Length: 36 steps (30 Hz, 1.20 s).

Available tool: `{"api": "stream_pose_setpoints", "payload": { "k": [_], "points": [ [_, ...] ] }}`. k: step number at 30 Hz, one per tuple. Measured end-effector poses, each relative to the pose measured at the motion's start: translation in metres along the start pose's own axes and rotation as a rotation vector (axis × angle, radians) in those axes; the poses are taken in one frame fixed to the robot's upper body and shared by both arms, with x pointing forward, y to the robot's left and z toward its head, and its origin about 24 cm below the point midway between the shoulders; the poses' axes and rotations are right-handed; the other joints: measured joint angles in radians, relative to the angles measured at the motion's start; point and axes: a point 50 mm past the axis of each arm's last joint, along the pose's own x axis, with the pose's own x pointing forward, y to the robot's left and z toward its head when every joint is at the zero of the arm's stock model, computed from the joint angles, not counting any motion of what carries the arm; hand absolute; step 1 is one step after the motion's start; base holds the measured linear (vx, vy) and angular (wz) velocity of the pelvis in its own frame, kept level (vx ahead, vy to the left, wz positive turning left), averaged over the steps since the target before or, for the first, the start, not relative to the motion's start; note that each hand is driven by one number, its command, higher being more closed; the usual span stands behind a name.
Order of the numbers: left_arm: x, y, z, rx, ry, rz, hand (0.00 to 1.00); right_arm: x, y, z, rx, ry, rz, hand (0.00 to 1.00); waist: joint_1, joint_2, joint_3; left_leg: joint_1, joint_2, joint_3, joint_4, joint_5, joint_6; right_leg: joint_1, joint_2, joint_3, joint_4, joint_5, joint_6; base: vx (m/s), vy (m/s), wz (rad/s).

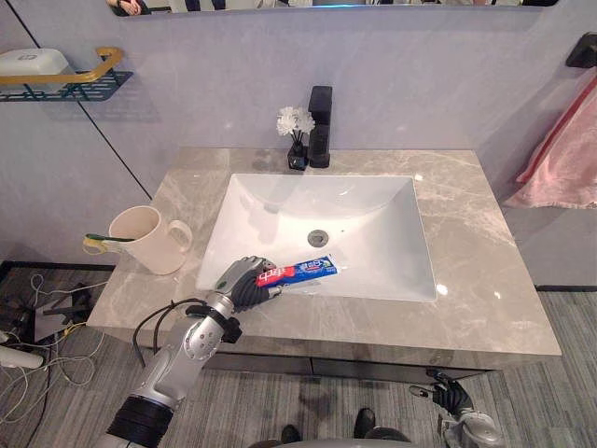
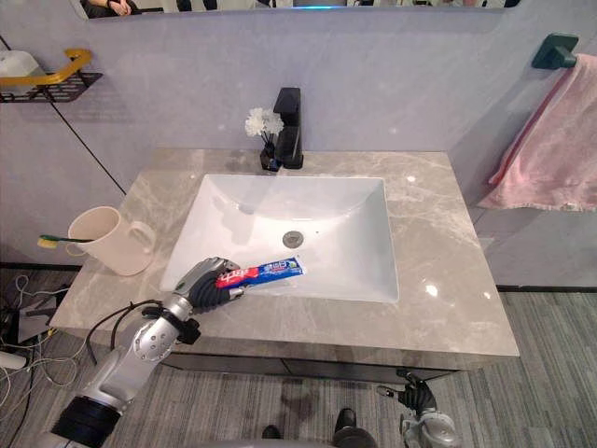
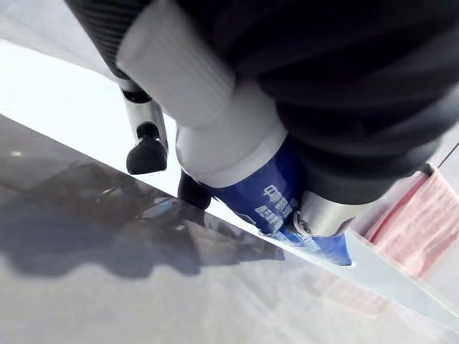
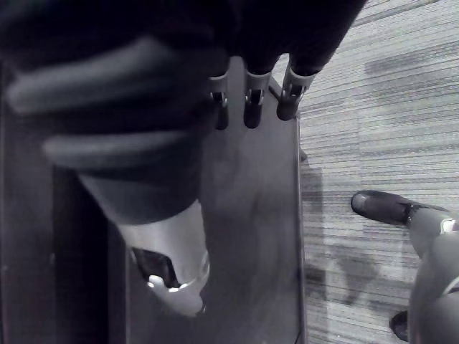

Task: Organize washtable

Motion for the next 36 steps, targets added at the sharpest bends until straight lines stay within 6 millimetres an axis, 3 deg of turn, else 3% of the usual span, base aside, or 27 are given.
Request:
{"api": "stream_pose_setpoints", "payload": {
  "k": [7, 11, 17, 25, 29, 32, 36],
  "points": [
    [0.003, -0.011, 0.012, -0.141, -0.009, 0.037, 1.00, -0.004, -0.024, -0.003, 0.148, -0.006, -0.138, 0.00, 0.002, 0.009, 0.002, 0.002, 0.001, 0.016, 0.002, -0.006, 0.000, -0.005, 0.000, 0.018, 0.000, 0.003, 0.003, -0.01, 0.020, -0.07],
    [0.008, -0.013, 0.032, -0.215, -0.072, 0.070, 1.00, -0.009, -0.044, -0.005, 0.254, -0.019, -0.244, 0.00, 0.000, 0.015, -0.001, 0.002, 0.000, 0.032, 0.006, -0.013, 0.001, -0.010, 0.001, 0.042, 0.000, 0.006, 0.005, 0.02, 0.033, -0.13],
    [0.026, 0.002, 0.056, -0.266, -0.170, 0.153, 1.00, -0.025, -0.093, 0.008, 0.370, -0.123, -0.464, 0.00, -0.004, 0.014, -0.002, -0.015, -0.002, 0.057, 0.016, -0.018, 0.006, -0.030, -0.001, 0.061, 0.001, 0.019, 0.006, 0.01, 0.025, -0.12],
    [0.032, 0.006, 0.068, -0.307, -0.217, 0.177, 1.00, -0.069, -0.164, 0.059, 0.389, -0.403, -0.732, 0.00, -0.024, -0.014, -0.004, -0.017, 0.000, 0.077, 0.039, -0.030, 0.017, -0.037, -0.002, 0.084, 0.001, 0.027, 0.004, -0.04, 0.020, -0.09],
    [0.033, 0.010, 0.070, -0.313, -0.225, 0.195, 1.00, -0.102, -0.194, 0.100, 0.326, -0.588, -0.833, 0.00, -0.026, -0.018, -0.016, -0.020, 0.000, 0.086, 0.054, -0.037, 0.019, -0.038, -0.002, 0.094, 0.001, 0.030, 0.007, -0.02, 0.023, -0.06],
    [0.033, 0.012, 0.070, -0.313, -0.227, 0.204, 1.00, -0.119, -0.197, 0.131, 0.248, -0.716, -0.849, 0.00, -0.027, -0.022, -0.027, -0.023, 0.000, 0.087, 0.058, -0.037, 0.019, -0.040, -0.001, 0.096, 0.001, 0.029, 0.009, 0.00, 0.000, 0.00],
    [0.031, 0.021, 0.074, -0.307, -0.245, 0.240, 1.00, -0.148, -0.190, 0.192, 0.138, -0.977, -0.833, 0.00, -0.025, -0.021, -0.027, -0.026, 0.002, 0.097, 0.082, -0.051, 0.019, -0.039, 0.002, 0.108, 0.001, 0.032, 0.011, -0.01, 0.012, -0.09]
  ]
}}
